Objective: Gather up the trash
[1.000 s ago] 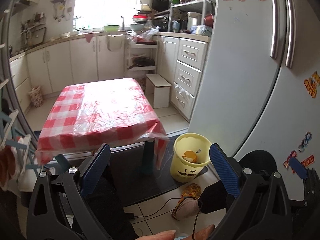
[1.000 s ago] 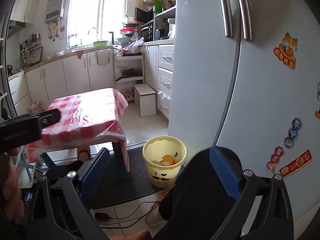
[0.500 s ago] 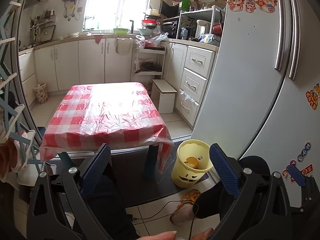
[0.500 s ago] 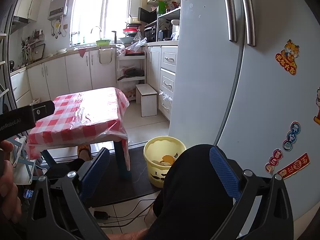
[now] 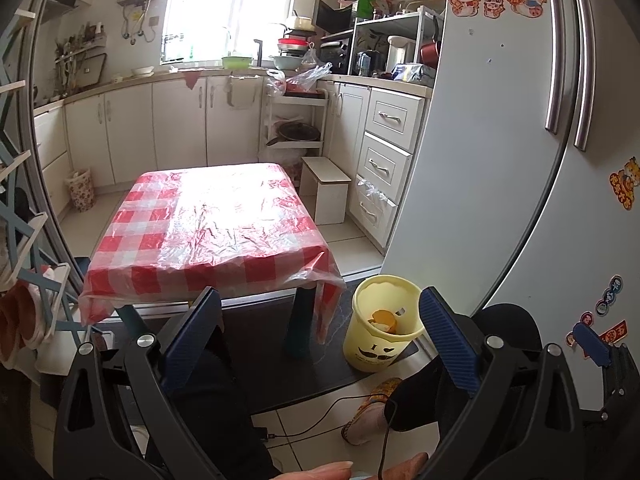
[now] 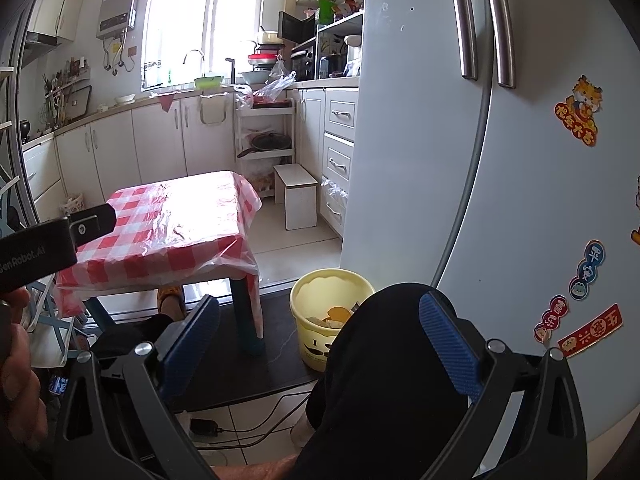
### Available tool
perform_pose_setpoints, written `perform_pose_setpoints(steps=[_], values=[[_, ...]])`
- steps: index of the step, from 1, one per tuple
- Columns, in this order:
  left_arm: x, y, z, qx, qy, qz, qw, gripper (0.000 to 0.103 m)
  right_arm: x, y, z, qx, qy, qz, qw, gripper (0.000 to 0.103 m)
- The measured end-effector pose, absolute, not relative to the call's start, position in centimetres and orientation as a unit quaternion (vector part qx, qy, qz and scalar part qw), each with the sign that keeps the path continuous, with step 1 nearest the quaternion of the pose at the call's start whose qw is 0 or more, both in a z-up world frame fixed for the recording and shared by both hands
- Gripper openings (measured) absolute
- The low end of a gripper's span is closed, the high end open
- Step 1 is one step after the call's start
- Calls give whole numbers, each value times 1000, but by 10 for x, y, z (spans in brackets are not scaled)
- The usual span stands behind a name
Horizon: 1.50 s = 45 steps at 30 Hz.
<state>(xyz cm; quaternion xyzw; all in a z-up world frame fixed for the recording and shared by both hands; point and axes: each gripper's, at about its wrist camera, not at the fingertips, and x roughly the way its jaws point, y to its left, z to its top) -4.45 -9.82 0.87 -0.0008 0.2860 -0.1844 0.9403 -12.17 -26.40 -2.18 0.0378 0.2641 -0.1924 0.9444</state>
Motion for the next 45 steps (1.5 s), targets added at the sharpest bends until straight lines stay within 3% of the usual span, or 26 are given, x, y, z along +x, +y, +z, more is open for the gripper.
perform_pose_setpoints(steps=[45], values=[[-54,-96,0,27,288,-173,942,95,-125,-257,-24,37,265,-183,946,96]])
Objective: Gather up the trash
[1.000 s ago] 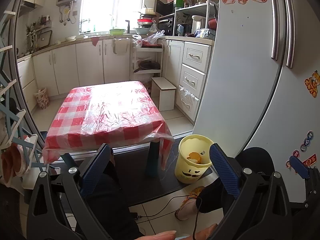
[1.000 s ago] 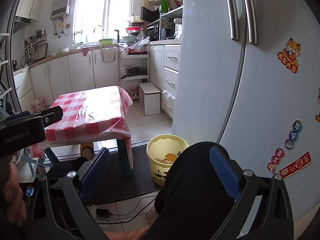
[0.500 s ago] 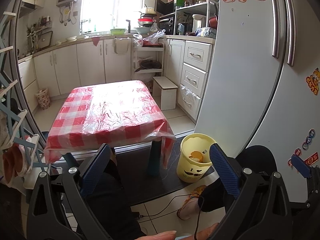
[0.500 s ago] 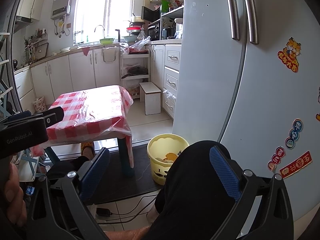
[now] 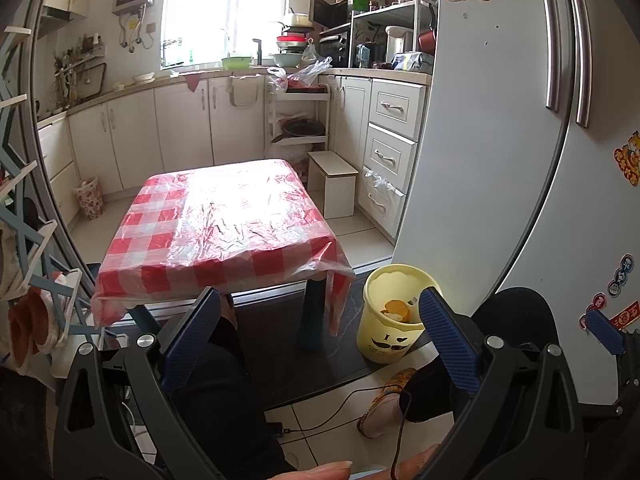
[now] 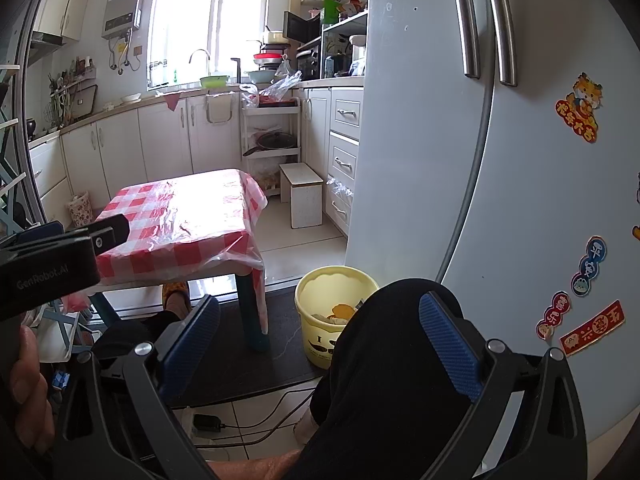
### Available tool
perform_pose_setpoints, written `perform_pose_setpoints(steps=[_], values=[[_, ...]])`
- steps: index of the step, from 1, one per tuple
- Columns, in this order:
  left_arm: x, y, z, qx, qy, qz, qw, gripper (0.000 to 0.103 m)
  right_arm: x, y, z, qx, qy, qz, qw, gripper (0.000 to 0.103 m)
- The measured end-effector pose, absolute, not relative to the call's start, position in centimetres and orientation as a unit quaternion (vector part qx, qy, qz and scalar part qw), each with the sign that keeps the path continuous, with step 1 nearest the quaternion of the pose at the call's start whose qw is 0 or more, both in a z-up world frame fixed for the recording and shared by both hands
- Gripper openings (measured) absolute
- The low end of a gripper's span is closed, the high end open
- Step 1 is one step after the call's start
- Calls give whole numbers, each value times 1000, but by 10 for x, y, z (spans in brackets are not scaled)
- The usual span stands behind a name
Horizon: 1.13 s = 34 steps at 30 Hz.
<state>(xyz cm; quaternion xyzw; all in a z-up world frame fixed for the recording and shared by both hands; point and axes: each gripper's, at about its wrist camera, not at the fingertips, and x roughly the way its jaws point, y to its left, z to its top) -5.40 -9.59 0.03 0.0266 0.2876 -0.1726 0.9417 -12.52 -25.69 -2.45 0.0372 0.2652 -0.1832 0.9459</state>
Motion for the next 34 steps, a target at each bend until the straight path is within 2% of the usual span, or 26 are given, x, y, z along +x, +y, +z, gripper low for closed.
perform_pose_setpoints(steps=[21,29,34], values=[[-55,-86,4,22,274,-171,946,95,-122,-250,-26,32,273,-171,946,96],[22,-48,-17,-20,346,-138,928,95,-84,-240,-40,2,309,-135,941,96],[77,-25,-28,-33,359,-94,928,95,-36,-233,-52,-12,337,-110,935,96]])
